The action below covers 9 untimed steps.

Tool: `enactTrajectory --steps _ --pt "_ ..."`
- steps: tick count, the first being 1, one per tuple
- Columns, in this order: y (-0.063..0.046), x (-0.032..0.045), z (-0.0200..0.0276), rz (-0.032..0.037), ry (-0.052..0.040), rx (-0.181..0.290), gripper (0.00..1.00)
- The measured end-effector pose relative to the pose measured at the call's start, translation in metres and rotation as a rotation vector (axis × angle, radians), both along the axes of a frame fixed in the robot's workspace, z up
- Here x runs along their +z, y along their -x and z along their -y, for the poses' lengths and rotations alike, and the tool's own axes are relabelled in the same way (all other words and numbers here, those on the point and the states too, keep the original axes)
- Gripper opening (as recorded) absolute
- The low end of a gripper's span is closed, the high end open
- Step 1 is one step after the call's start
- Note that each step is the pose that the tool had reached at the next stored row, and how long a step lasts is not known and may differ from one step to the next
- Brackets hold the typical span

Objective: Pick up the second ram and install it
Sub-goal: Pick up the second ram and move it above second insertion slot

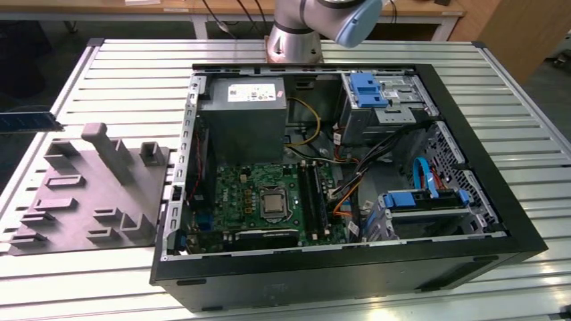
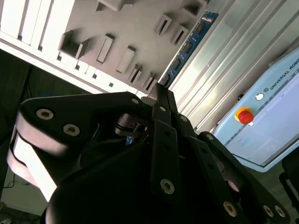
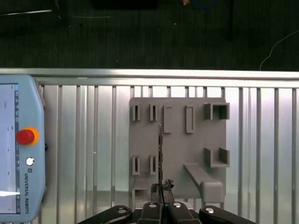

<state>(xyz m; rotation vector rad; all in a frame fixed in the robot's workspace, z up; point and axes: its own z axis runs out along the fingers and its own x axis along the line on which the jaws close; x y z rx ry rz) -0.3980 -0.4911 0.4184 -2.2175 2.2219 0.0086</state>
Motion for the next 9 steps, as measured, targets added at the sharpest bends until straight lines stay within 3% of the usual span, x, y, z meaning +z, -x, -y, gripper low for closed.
enactTrajectory --steps 9 --pt "-0.041 0.0 0.0008 -0.0015 0.0 0.0 0.11"
